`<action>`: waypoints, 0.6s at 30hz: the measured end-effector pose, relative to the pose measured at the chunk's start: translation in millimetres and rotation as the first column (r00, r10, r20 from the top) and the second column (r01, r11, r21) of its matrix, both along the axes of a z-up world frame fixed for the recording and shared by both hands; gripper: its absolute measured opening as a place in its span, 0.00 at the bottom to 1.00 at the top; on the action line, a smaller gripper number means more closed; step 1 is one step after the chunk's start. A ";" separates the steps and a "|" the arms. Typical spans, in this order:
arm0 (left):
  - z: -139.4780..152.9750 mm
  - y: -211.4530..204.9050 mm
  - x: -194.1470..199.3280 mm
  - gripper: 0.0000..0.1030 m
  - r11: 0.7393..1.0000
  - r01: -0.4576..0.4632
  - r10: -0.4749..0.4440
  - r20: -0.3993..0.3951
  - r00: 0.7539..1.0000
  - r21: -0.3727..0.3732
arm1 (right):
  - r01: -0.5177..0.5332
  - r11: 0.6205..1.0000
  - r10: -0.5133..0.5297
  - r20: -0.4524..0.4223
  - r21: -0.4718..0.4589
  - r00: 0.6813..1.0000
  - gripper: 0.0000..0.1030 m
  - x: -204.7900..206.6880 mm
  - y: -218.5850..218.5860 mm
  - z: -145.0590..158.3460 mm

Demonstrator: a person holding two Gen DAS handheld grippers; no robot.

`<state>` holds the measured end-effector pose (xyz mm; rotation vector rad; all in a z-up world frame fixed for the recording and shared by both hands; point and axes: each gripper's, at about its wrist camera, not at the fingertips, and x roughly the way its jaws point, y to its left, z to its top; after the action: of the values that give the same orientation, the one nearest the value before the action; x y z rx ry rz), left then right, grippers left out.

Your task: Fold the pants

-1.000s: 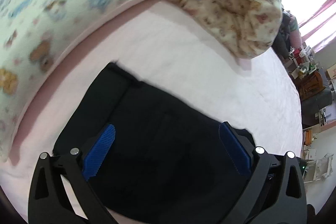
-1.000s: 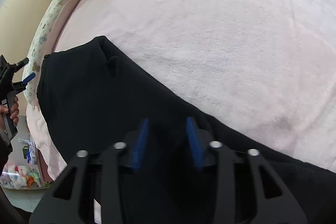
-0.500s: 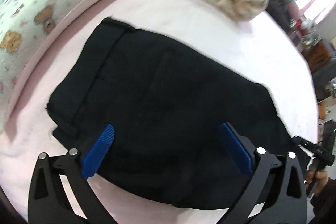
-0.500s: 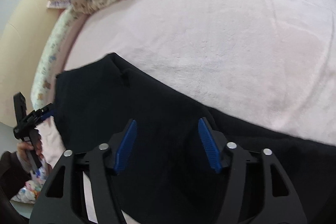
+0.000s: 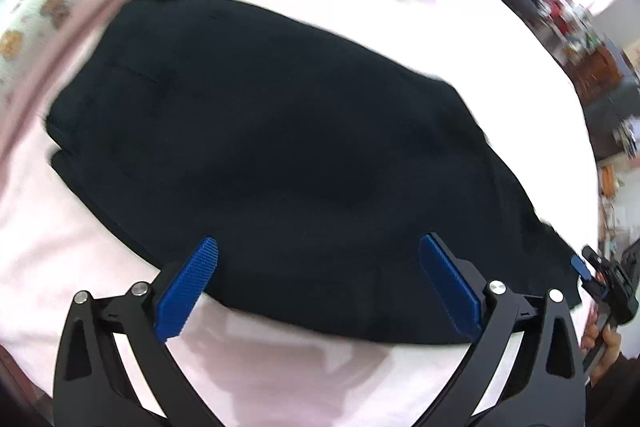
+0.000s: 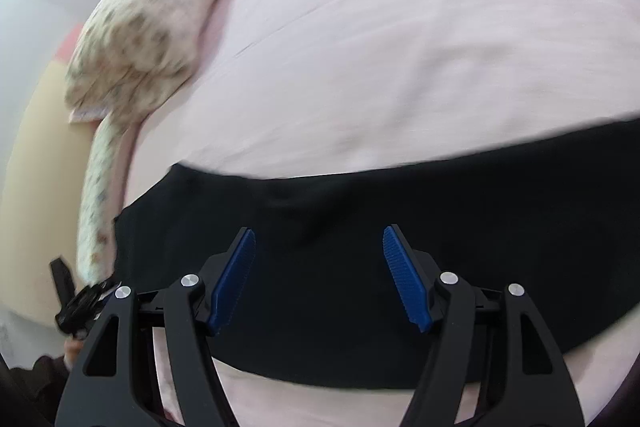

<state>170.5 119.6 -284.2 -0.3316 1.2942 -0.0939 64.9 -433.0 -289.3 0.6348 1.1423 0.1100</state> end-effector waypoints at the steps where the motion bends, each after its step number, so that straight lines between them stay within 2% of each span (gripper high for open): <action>1: -2.4 -15.6 -2.1 0.98 1.000 0.024 -0.024 -0.003 1.000 -0.013 | -0.035 0.999 0.035 0.004 0.002 0.999 0.67 -0.4 -2.7 0.6; 4: -11.8 -68.6 5.1 0.98 0.990 0.115 -0.116 0.002 0.993 -0.084 | -0.196 0.980 0.195 0.063 0.011 0.979 0.67 22.4 15.9 0.4; 7: -12.9 -125.9 34.3 0.98 0.960 0.166 -0.162 0.038 0.986 -0.225 | -0.355 0.933 0.348 0.100 0.058 0.932 0.67 56.6 48.7 -10.9; 9: -11.1 -160.0 54.7 0.98 0.935 0.178 -0.167 0.063 0.984 -0.307 | -0.401 0.910 0.392 0.101 0.101 0.914 0.66 75.9 65.4 -23.8; 10: -13.3 -175.0 65.5 0.98 0.926 0.185 -0.170 0.072 0.983 -0.330 | -0.404 0.912 0.398 0.078 0.070 0.914 0.66 84.9 70.4 -33.6; 12: -22.8 -201.7 93.3 0.98 0.930 0.180 -0.164 0.077 0.983 -0.319 | -0.338 0.938 0.339 0.005 -0.080 0.941 0.62 100.0 58.9 -53.4; 14: -47.1 -214.1 117.1 0.98 0.969 0.129 -0.133 -0.006 0.991 -0.211 | -0.246 0.969 0.247 -0.016 0.025 0.969 0.20 104.7 29.7 -70.4; 15: -60.5 -213.5 121.6 0.98 0.983 0.100 -0.111 -0.068 0.991 -0.154 | -0.200 0.976 0.204 -0.036 0.087 0.978 0.11 104.1 16.1 -75.8; 16: -68.2 -209.1 124.6 0.96 0.985 0.076 -0.092 -0.094 0.991 -0.157 | -0.181 0.976 0.189 -0.054 0.119 0.981 0.07 102.0 8.7 -76.1; 18: -60.7 -198.9 117.7 0.97 0.979 0.023 -0.038 -0.067 0.997 -0.204 | -0.221 0.972 0.222 -0.006 0.075 0.975 0.18 90.5 10.1 -58.3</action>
<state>288.3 -79.2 -344.9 -0.4934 1.3628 -0.2435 155.4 -423.0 -347.7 0.5726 1.2248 0.3409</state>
